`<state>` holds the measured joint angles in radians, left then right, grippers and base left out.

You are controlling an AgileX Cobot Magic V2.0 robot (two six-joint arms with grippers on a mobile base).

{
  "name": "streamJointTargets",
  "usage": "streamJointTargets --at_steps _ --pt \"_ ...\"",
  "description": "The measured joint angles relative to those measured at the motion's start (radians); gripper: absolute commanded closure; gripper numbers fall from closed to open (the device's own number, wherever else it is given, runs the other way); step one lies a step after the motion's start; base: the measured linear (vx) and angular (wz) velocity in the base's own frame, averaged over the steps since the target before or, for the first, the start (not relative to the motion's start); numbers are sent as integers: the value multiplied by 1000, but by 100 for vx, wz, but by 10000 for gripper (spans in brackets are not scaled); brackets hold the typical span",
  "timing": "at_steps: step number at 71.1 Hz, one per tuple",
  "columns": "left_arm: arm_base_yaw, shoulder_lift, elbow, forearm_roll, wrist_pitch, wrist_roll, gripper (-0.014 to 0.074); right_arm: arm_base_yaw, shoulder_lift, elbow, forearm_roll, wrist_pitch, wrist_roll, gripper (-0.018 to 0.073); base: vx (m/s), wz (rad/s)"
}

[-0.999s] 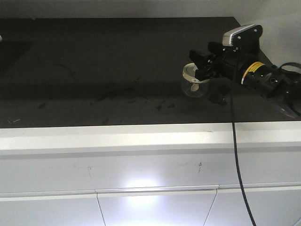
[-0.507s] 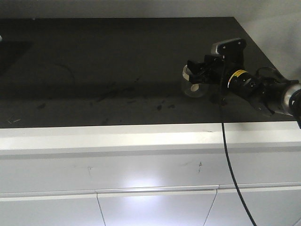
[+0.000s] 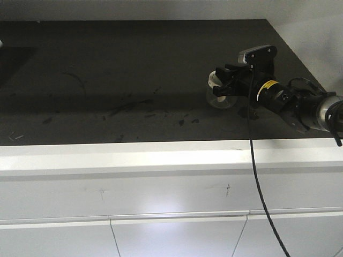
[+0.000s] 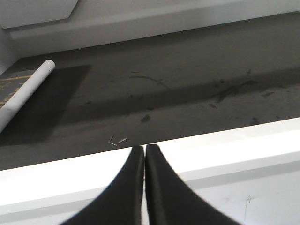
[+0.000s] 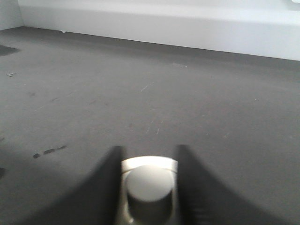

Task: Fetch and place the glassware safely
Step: 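Lower the open right gripper around the white jar lid and close, then lift the jar and pull it out of the hood toward the robot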

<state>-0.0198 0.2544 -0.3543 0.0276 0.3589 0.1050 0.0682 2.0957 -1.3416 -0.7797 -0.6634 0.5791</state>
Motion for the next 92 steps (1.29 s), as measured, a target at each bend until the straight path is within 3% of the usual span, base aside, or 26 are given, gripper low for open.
streamJointTargets --at_steps 29,51,74,83,92 --pt "0 0 0 0 0 0 603 0 -45 29 -46 45 -9 563 0 0" --pt "0 0 0 0 0 0 603 0 -286 251 -70 79 -8 563 0 0" --pt "0 0 0 0 0 0 603 0 -664 529 -73 28 -8 563 0 0" --pt "0 0 0 0 0 0 603 30 -790 623 -73 24 -6 563 0 0" --pt "0 0 0 0 0 0 603 129 -869 676 -73 29 -5 563 0 0"
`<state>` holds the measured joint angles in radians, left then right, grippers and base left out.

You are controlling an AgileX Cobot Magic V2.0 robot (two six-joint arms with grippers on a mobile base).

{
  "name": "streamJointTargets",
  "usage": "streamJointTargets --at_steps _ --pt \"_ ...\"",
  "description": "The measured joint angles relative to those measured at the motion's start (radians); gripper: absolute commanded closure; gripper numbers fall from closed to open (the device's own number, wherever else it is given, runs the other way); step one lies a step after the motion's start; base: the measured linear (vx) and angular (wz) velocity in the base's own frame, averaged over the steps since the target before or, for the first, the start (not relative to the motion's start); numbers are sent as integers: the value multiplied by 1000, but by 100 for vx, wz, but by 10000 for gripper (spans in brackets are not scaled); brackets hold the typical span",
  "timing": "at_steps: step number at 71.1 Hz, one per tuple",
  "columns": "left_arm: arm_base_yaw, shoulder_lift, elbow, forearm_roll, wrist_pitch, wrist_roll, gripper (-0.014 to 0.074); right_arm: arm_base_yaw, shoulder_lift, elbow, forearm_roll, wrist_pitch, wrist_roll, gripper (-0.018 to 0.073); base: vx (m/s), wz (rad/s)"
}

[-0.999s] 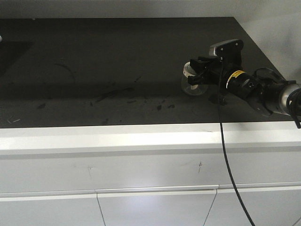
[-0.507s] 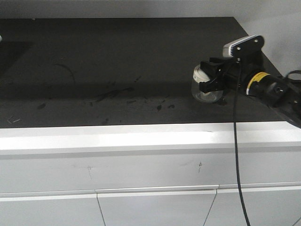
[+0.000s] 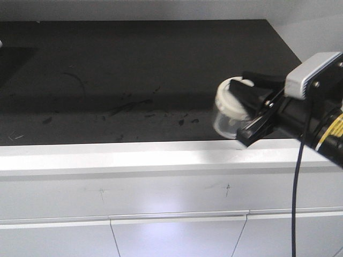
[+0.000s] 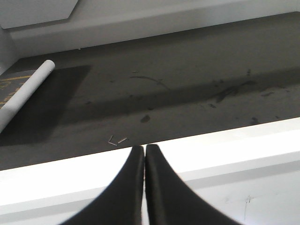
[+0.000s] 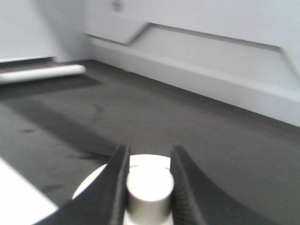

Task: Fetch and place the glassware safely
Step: 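Lift the jar and pull it out of the hood toward the robot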

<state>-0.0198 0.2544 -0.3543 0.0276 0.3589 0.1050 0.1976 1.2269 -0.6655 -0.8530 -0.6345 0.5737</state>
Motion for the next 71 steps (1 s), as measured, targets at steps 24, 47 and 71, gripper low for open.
streamJointTargets --at_steps 24,47,71 --pt "0 0 0 0 0 0 603 312 -26 11 0 41 37 563 0 0" --pt "0 0 0 0 0 0 603 480 -26 11 0 41 75 563 0 0" --pt "0 0 0 0 0 0 603 485 -26 11 -1 40 78 563 0 0"
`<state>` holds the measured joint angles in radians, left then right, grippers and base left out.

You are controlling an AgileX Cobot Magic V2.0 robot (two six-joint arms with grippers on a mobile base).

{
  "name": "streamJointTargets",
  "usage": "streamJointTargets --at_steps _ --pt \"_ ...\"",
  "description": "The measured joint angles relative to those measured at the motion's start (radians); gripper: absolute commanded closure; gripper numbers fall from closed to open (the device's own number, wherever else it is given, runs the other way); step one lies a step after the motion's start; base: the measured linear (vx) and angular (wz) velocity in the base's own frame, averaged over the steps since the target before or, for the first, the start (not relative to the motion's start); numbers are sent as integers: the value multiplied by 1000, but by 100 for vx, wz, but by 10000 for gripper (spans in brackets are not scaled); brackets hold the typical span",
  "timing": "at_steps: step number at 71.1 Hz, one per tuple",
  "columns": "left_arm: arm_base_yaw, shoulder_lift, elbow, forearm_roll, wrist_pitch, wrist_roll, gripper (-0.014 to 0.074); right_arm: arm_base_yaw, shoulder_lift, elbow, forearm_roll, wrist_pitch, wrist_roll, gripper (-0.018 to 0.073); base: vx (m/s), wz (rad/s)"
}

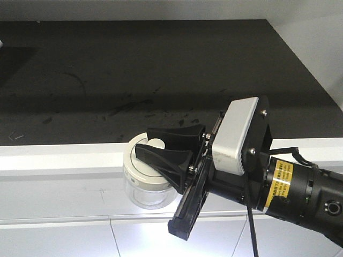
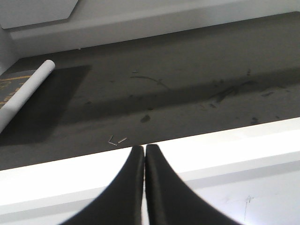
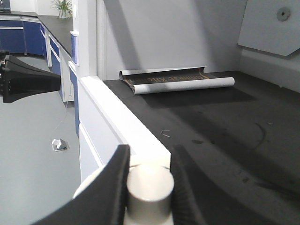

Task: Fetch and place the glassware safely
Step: 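Lift the jar and pull it out of the hood toward the robot, then hold the jar in the right gripper while the base turns away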

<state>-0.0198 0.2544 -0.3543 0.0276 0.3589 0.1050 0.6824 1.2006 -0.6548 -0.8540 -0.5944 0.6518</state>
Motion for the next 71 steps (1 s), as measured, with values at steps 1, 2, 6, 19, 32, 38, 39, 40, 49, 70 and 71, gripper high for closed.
streamJointTargets --at_steps 1,2,6,19,32,38,39,40,49,70,71 --pt "0 0 0 0 0 0 603 0 0 0 0 0 0 563 0 0" --pt "0 0 0 0 0 0 603 0 0 0 0 0 0 563 0 0" --pt "0 0 0 0 0 0 603 0 0 0 0 0 0 563 0 0" --pt "0 0 0 0 0 0 603 0 0 0 0 1 0 563 0 0" --pt "0 0 0 0 0 0 603 0 0 0 0 1 0 563 0 0" --pt "0 0 0 0 0 0 603 0 0 0 0 1 0 563 0 0" --pt "0 0 0 0 0 0 603 0 0 0 0 1 0 563 0 0" --pt "0 0 0 0 0 0 603 0 0 0 0 1 0 563 0 0" --pt "0 0 0 0 0 0 603 0 0 0 0 2 0 563 0 0" --pt "0 0 0 0 0 0 603 0 0 0 0 8 0 563 0 2" --pt "0 0 0 0 0 0 603 0 0 0 0 8 0 563 -2 7"
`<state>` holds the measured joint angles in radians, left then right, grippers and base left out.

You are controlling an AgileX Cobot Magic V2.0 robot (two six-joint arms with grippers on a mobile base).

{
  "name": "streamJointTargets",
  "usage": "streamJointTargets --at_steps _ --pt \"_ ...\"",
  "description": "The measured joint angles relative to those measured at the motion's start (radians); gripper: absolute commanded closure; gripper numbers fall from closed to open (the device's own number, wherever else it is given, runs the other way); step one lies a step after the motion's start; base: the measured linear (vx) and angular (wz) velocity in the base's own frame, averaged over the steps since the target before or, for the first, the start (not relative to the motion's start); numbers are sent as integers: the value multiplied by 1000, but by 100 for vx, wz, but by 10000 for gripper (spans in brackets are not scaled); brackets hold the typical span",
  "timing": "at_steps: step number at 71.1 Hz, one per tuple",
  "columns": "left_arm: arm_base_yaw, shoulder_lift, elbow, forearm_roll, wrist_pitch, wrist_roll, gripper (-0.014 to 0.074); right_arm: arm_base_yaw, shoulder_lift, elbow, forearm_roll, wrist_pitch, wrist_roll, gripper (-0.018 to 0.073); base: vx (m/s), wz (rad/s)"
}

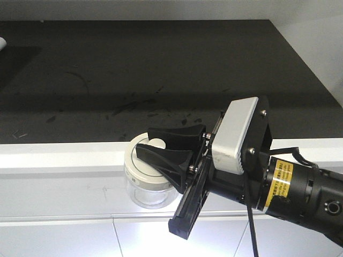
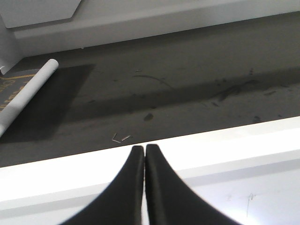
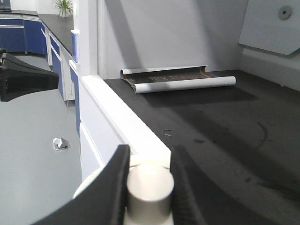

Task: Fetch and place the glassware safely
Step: 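Hold the jar in the right gripper while the base turns away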

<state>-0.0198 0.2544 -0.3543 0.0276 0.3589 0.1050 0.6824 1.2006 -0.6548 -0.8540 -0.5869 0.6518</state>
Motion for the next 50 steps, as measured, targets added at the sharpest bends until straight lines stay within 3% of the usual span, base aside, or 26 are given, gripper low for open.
streamJointTargets --at_steps 50 --pt "0 0 0 0 0 0 603 0 0 0 0 0 0 563 -6 31"
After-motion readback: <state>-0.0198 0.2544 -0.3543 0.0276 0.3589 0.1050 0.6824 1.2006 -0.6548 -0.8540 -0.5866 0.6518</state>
